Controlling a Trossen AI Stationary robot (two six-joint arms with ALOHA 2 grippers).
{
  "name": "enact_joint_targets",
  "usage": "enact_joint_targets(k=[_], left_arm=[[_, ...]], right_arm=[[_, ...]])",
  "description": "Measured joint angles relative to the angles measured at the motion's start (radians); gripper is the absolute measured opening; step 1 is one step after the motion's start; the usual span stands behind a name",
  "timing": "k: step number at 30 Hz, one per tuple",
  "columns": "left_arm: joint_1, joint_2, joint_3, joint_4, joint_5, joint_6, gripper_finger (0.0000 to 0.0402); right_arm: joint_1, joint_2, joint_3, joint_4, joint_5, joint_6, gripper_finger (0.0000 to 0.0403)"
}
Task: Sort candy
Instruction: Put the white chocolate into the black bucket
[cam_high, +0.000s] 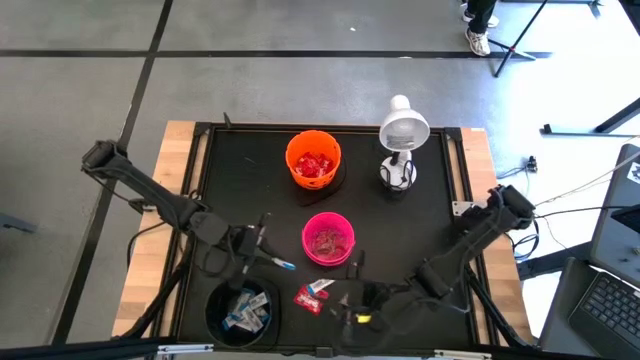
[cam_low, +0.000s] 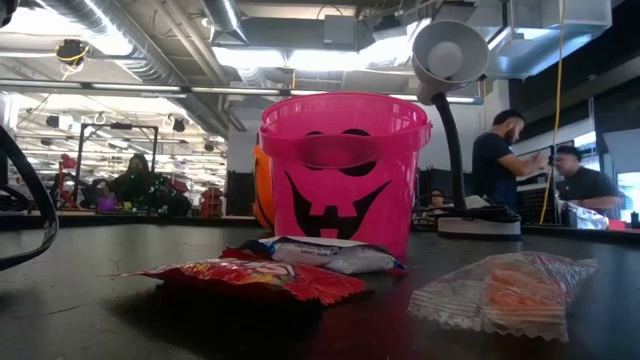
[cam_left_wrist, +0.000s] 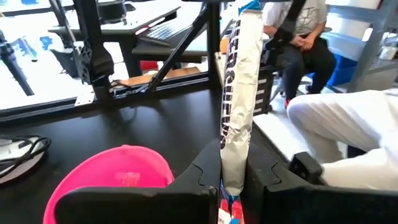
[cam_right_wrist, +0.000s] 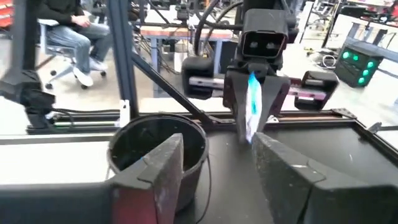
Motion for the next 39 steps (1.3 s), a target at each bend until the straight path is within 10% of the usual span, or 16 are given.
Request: enact_joint_targets(k=[17,28,39], left_arm=[[-0.255,-0.214,0.000,-0.201,0.091,-0.060,0.0017],[-0.387,-0.186,0.114,-0.601,-0.069,-0.285,0.0017],[-0.446,-0.014,0.246,-0.778,-0.002,-0.416,0.0017]], right_arm=[[0.161,-0.014,0.000,-0.044,0.209,-0.020,0.0197],[0.167,-0.015,0.000,-0.094,0.217,0.030,0.0197],[0.167,-0.015,0.000,-0.225,0.214,0.155,0.0197]])
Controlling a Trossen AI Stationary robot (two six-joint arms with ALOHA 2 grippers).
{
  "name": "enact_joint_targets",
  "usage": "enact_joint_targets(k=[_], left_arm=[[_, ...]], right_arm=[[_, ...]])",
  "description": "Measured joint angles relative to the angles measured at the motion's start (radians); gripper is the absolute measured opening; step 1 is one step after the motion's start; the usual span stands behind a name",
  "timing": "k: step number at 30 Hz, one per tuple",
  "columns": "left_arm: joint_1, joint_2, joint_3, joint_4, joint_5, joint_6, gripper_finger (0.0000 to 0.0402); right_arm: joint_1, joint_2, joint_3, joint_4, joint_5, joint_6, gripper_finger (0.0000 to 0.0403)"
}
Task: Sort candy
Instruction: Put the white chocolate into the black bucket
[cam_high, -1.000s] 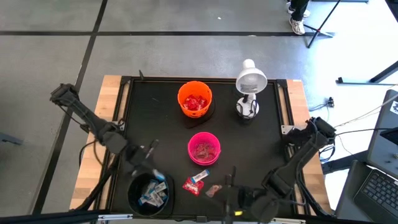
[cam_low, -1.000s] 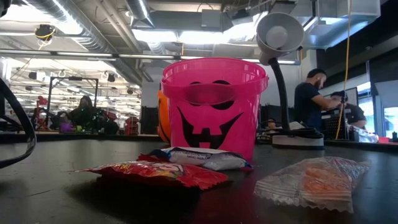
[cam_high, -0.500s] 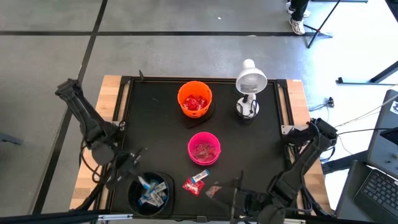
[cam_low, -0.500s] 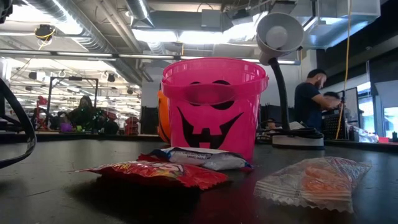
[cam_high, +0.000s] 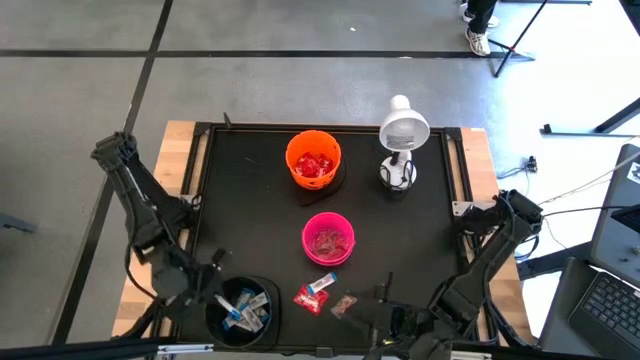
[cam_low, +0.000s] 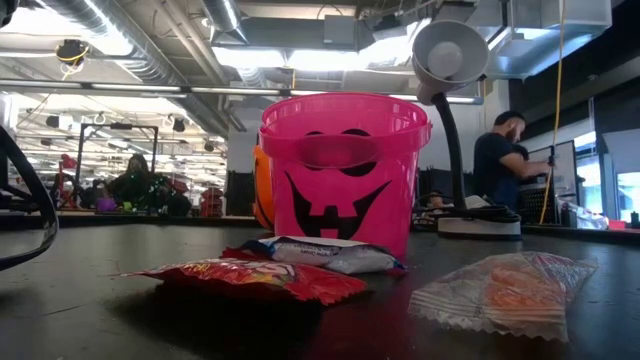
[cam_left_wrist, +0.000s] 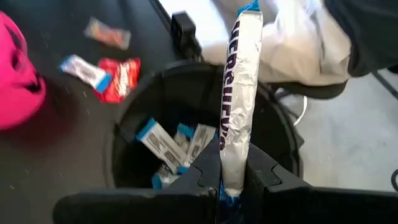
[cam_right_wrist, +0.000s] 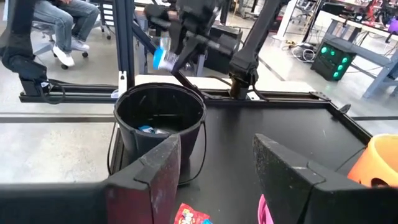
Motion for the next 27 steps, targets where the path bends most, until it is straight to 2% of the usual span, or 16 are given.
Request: enact_joint_targets(k=[7,20,23,27], left_arm=[[0.024,0.085,0.000,0.001,0.055,-0.028,0.0017],[0.079,0.092,0.000,0.007,0.089,-0.031,0.0019],[0.084,0.092,0.000,0.007,0.099,-0.033,0.0038],[0.096,0.092,0.000,0.007,0.140,-0.051,0.0095]], right_arm=[[0.000,0.000,0.000,-0.015,-0.005,0.009,0.0197],[0.000,0.001,0.000,-0.023,-0.014,0.060,0.0197],[0.000,0.001,0.000,-0.052,-0.017,0.063,0.0197],[0.000,0.002,0.000,-0.092,-0.018,0.101,0.0197]])
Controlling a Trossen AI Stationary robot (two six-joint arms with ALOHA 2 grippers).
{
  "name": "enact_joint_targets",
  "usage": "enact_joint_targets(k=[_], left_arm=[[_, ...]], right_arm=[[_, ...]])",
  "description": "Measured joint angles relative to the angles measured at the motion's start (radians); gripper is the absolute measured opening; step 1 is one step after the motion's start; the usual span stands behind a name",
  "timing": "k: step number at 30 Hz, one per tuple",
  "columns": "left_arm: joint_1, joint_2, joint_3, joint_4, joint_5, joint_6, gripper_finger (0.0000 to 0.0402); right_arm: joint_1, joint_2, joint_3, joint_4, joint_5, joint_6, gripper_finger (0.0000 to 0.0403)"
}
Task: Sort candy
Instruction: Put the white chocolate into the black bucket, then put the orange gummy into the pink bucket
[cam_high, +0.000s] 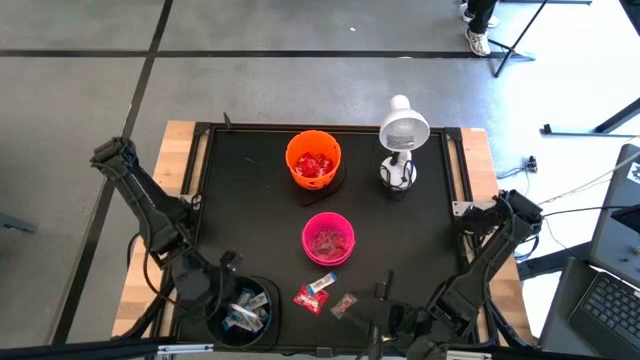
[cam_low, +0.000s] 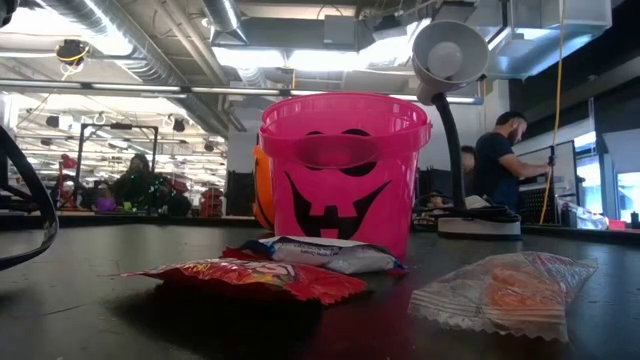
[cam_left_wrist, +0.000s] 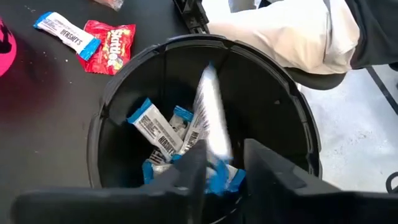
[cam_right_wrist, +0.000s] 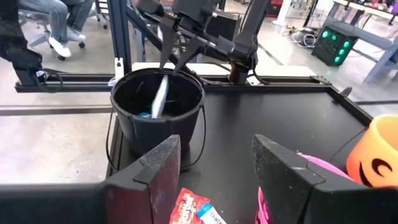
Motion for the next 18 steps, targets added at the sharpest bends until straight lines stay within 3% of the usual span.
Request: enact_joint_targets(k=[5,11,16,18], left_arm=[[0.001,0.000,0.000,0.000,-0.003,0.001,0.0160],[0.028,0.000,0.051,-0.004,-0.016,0.028,0.0173],[0.046,-0.001,0.103,0.070,-0.138,0.241,0.0172],[0.064,0.000,0.103,0.119,-0.140,0.338,0.0172]], right_arm=[[0.000,0.000,0.000,-0.018,-0.017,0.057,0.0197],[0.000,0.000,0.000,-0.087,-0.079,0.115,0.0197],[-0.004,0.000,-0.041,-0.139,-0.078,0.199,0.0197],[-0.006,0.001,-0.069,-0.136,-0.079,0.227,0.0197]])
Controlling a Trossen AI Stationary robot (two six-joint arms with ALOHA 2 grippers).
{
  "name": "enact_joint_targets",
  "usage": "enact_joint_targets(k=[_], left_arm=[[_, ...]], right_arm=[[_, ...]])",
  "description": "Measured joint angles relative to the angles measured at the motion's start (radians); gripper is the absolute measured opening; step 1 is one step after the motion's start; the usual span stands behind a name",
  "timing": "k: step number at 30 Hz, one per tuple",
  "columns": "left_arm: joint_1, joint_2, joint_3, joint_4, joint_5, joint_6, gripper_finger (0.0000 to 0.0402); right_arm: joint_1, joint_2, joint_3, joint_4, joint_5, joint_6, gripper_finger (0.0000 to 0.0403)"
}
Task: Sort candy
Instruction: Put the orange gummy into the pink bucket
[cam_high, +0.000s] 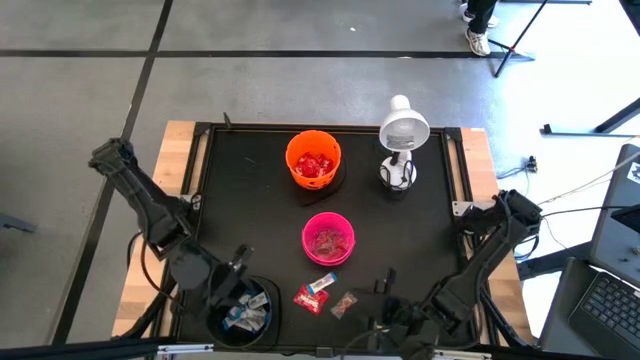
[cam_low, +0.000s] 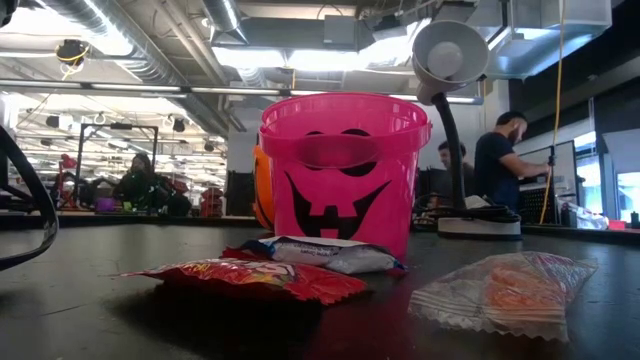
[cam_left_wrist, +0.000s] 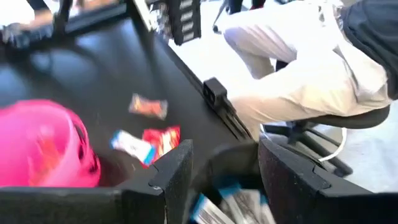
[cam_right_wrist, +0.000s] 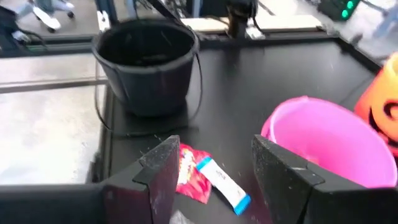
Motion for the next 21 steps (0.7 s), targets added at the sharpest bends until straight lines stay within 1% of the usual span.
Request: enact_joint_targets(k=[2,3,12,14,17,21], left_arm=[[0.023,-0.002,0.000,0.030,0.026,0.052,0.0172],[0.035,-0.003,0.000,0.039,0.030,0.055,0.0172],[0.118,-0.003,0.000,0.050,0.028,0.158,0.0172],[0.127,-0.003,0.000,0.044,0.022,0.157,0.0172],[0.144,-0.003,-0.006,-0.021,-0.003,0.115,0.0172],[0.170,-0.003,-0.040,-0.023,-0.019,0.104,0.0172]], right_arm=[[0.000,0.000,-0.030,-0.001,-0.008,0.037,0.0197],[0.000,0.000,-0.044,-0.001,-0.010,0.057,0.0197],[0.000,0.000,-0.121,0.005,-0.027,0.177,0.0197],[0.000,0.000,-0.130,0.004,-0.027,0.181,0.0197],[-0.001,0.000,-0.141,0.011,-0.026,0.186,0.0197],[-0.002,0.000,-0.152,0.011,-0.026,0.214,0.0197]])
